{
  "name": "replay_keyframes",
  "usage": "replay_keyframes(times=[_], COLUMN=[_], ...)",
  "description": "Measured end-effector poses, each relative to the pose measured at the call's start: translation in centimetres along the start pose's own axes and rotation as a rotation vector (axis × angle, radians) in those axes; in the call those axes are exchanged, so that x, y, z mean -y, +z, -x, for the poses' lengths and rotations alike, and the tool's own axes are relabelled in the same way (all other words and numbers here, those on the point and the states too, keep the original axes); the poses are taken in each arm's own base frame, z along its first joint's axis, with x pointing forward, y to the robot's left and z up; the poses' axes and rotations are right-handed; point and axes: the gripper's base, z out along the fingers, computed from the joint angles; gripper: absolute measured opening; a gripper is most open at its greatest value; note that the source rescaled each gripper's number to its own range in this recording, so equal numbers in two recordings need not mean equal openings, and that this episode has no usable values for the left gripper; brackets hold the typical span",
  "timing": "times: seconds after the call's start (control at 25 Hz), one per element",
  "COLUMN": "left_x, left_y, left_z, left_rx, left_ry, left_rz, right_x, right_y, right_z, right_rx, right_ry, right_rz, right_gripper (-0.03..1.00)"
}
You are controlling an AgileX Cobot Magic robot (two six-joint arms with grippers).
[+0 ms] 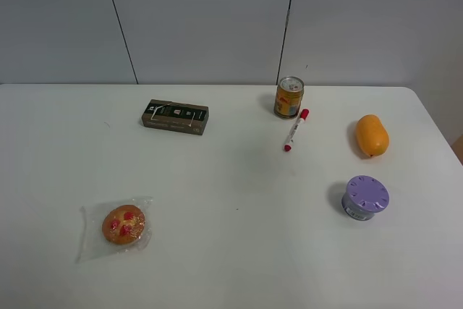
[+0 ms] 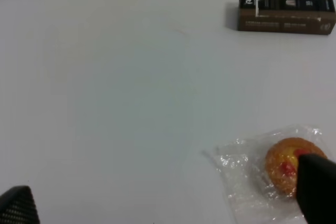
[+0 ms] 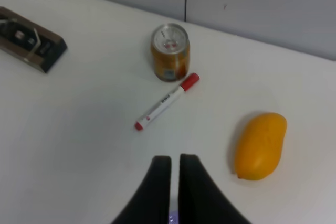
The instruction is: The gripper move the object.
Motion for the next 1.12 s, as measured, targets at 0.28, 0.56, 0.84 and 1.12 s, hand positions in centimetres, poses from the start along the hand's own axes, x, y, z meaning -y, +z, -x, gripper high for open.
replay_keyframes(times=[0.28, 0.56, 0.84, 1.12], left_x=[0.0, 0.0, 0.0, 0.0], left_y=[0.0, 0.0, 0.0, 0.0], left_z=[0.0, 0.0, 0.0, 0.0], left_rx=[0.000, 0.000, 0.000, 0.000], left_ry=[0.000, 0.000, 0.000, 0.000], left_rz=[0.000, 0.000, 0.000, 0.000], right_x=[-3.2, -6.0, -5.5, -5.0], right_y=[-8.2, -9.0, -3.1, -1.6], right_z=[-3.6, -12.8, -19.7, -21.5], right_rx=[0.143, 0.199, 0.100, 0.100], right_ry=[0.060, 0.077, 0.139, 0.185], right_rz=[-0.091, -0.111, -0.125, -0.148], right_gripper=[0.00, 0.00, 0.00, 0.00])
